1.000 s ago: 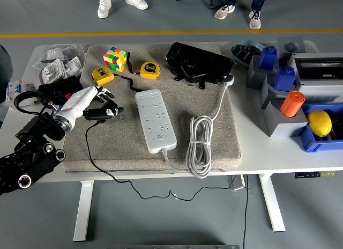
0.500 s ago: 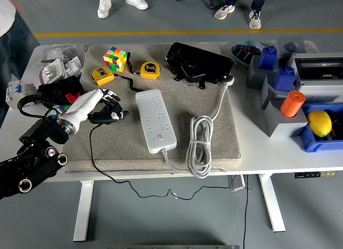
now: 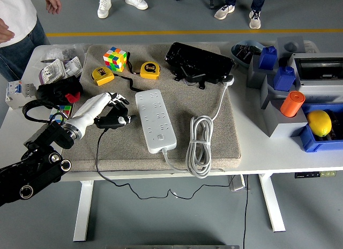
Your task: Put the plug near the board,insert it into the board,press the button,pull the plug out
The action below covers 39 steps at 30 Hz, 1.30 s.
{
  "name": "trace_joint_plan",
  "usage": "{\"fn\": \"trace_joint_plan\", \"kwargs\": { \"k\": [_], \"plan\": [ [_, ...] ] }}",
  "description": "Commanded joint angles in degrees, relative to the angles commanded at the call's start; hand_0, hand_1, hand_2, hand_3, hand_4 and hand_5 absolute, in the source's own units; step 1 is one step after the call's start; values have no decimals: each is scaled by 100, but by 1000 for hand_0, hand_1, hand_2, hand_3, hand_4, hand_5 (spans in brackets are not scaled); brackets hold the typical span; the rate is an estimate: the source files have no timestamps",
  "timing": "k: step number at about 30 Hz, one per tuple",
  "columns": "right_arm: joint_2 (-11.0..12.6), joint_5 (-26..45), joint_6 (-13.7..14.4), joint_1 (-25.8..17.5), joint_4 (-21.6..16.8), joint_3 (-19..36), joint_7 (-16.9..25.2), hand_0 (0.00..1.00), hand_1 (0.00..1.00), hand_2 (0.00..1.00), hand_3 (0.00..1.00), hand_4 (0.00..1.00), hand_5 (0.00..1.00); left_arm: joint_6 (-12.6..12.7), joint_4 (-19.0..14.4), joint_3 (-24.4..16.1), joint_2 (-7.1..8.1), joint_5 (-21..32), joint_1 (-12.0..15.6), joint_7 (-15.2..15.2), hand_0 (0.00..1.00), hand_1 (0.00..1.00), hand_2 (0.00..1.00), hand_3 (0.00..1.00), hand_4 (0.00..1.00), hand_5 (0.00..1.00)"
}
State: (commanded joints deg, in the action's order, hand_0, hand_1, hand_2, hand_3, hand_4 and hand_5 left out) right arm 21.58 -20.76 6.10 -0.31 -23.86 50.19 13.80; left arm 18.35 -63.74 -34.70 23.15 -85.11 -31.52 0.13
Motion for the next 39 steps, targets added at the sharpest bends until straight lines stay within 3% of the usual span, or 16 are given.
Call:
{"fn": "trace_joint_plan", "kwargs": {
  "k": [15, 17, 18, 23, 24, 26, 29, 33, 39],
  "plan": [
    [-12, -7, 3, -12, 1, 17, 8, 700, 699, 674, 573, 998, 547, 103, -472, -448, 82, -245, 203, 3, 651, 613, 630, 642, 898, 564],
    [-13, -13, 3, -15, -2, 19, 9, 700, 699, 674, 573, 998, 547, 179, -557, -464, 107, -389, 254, 46, 651, 613, 630, 642, 898, 564],
    [-13, -13, 3, -17, -2, 16, 10, 701, 699, 674, 573, 998, 545, 212, -584, -465, 113, -472, 272, 80, 660, 641, 666, 692, 998, 472],
    [-11, -21, 10, -20, -1, 38, 22, 701, 699, 674, 573, 998, 545, 669, -751, -322, 102, -1514, 343, 552, 660, 641, 666, 692, 998, 472],
    [-12, -20, 10, -23, 1, 40, 25, 701, 699, 673, 573, 998, 544, 750, -738, -242, 79, -1738, 332, 712, 691, 684, 718, 734, 998, 447],
    [-17, -11, 14, -19, 8, 40, 26, 701, 699, 673, 573, 998, 544, 858, -653, -86, 25, -2203, 302, 991, 691, 684, 718, 734, 998, 447],
    [-21, -15, 9, -10, 0, 38, 28, 701, 699, 673, 573, 998, 544, 1062, -427, 114, -71, -2796, 243, 1179, 691, 684, 718, 734, 998, 447],
    [-23, -11, 9, -7, -2, 30, 33, 701, 699, 673, 574, 998, 543, 1326, -141, 233, -171, -2993, 166, 1219, 707, 714, 742, 763, 998, 474],
    [-22, 0, 15, -18, 4, 15, 41, 702, 699, 673, 574, 998, 543, 1414, 211, 450, -298, -3203, -13, 1473, 707, 707, 732, 762, 998, 482]
  ]
}}
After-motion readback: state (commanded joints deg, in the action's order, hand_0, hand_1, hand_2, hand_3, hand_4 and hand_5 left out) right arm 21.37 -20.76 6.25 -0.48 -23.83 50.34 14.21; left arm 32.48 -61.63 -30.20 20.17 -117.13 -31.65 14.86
